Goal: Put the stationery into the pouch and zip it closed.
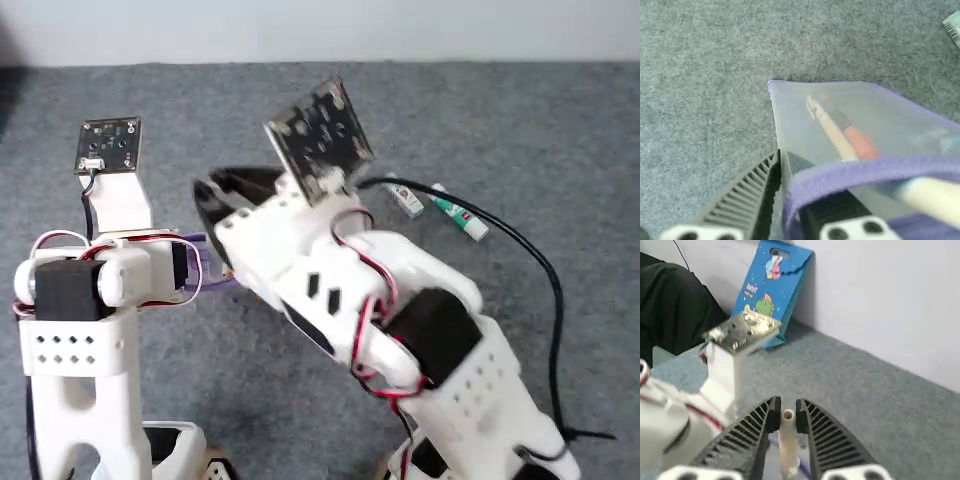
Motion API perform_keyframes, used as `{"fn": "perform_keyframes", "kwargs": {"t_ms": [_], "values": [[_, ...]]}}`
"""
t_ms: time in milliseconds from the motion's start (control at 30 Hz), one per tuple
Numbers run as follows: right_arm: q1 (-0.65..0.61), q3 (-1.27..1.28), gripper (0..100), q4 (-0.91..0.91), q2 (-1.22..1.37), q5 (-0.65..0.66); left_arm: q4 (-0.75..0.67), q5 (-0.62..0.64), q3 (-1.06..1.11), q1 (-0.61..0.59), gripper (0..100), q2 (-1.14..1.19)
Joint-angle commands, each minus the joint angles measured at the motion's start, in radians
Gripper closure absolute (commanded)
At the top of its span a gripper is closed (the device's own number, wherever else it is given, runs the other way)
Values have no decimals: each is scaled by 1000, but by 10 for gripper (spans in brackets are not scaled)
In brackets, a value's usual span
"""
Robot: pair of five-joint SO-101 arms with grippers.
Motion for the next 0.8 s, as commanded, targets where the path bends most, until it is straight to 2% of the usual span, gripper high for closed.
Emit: {"fn": "perform_keyframes", "kwargs": {"t_ms": [0, 233, 400, 467, 633, 767], "values": [[-1, 98, 991, 39, -119, -8, 0, 11, -45, -8, 988, -21], [-7, 425, 972, -33, -309, 41, 0, 11, -45, -6, 988, -21], [-27, 456, 760, -84, -334, 43, 0, 11, -45, -2, 988, -20], [-36, 425, 724, -76, -334, 40, 0, 11, -45, -2, 988, -18], [-27, 330, 817, -76, -334, 41, 0, 11, -45, -6, 988, -18], [59, 295, 909, -76, -332, 41, 0, 11, -45, -6, 988, -17]]}}
